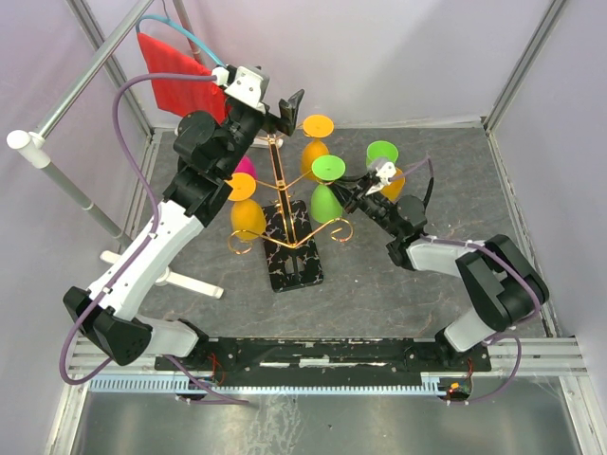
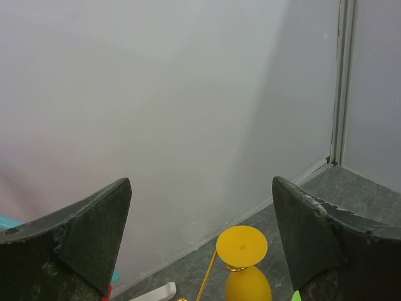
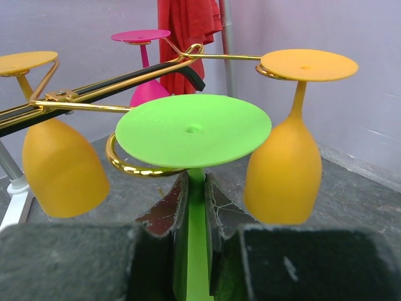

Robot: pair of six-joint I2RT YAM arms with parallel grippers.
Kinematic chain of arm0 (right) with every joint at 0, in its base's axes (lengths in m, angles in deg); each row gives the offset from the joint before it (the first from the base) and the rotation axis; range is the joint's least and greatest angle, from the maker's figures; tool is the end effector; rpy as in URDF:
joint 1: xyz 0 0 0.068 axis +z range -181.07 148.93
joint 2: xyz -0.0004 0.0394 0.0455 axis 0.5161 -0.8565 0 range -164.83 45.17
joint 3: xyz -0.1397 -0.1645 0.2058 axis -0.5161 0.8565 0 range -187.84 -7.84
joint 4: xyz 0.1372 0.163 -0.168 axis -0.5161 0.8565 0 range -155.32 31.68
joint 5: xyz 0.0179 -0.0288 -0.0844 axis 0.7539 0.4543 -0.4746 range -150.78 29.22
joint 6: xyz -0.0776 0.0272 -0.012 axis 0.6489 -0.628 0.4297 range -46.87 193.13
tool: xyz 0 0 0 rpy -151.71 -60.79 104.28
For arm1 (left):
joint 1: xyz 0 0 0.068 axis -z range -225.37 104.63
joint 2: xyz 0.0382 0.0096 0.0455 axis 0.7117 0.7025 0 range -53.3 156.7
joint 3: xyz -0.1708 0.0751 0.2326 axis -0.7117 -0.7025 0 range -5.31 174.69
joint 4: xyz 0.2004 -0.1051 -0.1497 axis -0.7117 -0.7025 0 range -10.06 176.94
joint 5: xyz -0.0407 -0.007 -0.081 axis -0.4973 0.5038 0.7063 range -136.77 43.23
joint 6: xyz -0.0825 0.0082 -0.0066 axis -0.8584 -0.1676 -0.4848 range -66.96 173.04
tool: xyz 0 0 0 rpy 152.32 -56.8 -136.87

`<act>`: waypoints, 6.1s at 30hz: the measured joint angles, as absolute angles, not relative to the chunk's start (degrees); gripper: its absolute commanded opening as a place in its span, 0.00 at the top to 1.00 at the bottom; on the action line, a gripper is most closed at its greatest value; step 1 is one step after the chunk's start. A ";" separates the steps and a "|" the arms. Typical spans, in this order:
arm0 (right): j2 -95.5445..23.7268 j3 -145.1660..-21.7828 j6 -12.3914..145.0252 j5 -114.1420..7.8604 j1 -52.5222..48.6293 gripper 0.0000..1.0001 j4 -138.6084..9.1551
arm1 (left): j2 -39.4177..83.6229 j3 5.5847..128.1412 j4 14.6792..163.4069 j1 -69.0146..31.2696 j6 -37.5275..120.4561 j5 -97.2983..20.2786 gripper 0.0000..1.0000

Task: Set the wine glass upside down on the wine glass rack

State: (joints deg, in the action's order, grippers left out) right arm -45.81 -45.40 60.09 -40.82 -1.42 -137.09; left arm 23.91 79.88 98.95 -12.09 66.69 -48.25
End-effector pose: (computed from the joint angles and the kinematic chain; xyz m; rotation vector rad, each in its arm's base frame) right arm 0.3010 0.1999 0.2790 -0.4939 1.2222 0.8557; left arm 0.2838 -0.1840 0.5414 0.4677 1.1342 -0.2832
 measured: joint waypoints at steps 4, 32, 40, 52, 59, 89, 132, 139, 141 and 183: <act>-42.77 -43.08 61.47 -41.62 -1.51 0.99 -136.13 | 23.91 79.60 98.97 -12.42 66.72 -48.25 0.01; -17.00 -36.13 70.87 -41.25 -1.56 0.47 -106.25 | 23.88 77.19 99.28 -14.46 66.67 -48.22 0.01; -5.09 -45.82 70.61 -54.04 -1.56 0.35 -77.11 | 23.88 77.56 96.65 -16.58 66.19 -48.75 0.01; -20.63 -86.43 63.55 -63.09 -1.58 0.20 -50.12 | 23.18 79.79 90.01 -21.43 62.28 -52.31 0.01; -37.44 -103.65 57.54 -59.39 -1.51 0.00 -43.63 | 18.57 80.54 86.69 -21.58 61.84 -56.66 0.01; -69.81 -133.33 55.39 -59.68 9.81 0.00 -27.89 | 14.16 80.58 85.38 -21.67 61.93 -61.73 0.01; -81.78 -140.09 51.00 -80.40 11.06 0.00 -31.32 | 13.41 80.58 83.87 -21.69 63.81 -61.73 0.01; -82.44 -141.13 50.56 -79.79 9.33 0.00 -30.47 | 13.41 80.58 83.87 -21.69 63.81 -61.69 0.01; -82.81 -141.70 50.37 -79.31 8.39 0.00 -30.08 | 13.44 80.58 83.87 -21.69 63.81 -61.69 0.01; -76.47 -136.39 55.33 -64.27 -0.51 0.00 -33.49 | 15.69 80.58 83.96 -21.78 63.76 -61.16 0.01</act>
